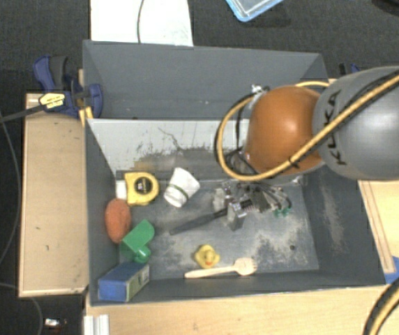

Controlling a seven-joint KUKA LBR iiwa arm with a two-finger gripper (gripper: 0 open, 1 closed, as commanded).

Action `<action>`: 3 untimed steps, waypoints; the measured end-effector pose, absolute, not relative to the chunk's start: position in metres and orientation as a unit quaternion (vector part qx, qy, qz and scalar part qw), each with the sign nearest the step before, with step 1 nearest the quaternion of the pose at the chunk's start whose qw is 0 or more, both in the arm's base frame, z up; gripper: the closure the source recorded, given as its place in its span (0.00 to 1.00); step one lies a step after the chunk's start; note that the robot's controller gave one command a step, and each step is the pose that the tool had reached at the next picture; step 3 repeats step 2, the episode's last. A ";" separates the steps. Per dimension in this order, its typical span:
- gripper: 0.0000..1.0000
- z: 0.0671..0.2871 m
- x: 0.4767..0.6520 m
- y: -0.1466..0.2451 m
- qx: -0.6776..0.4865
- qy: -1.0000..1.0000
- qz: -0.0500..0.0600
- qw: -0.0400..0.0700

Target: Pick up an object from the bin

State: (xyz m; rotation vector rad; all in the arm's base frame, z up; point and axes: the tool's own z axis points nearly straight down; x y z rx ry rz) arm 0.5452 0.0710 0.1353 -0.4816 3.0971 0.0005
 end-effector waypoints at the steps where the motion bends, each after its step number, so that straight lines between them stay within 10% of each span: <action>1: 1.00 0.165 0.545 0.071 -0.153 0.988 0.000 0.004; 3: 1.00 0.197 0.546 0.071 -0.153 0.988 0.000 0.006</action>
Offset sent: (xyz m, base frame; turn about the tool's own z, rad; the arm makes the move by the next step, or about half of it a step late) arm -0.0005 0.0000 0.0348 0.0010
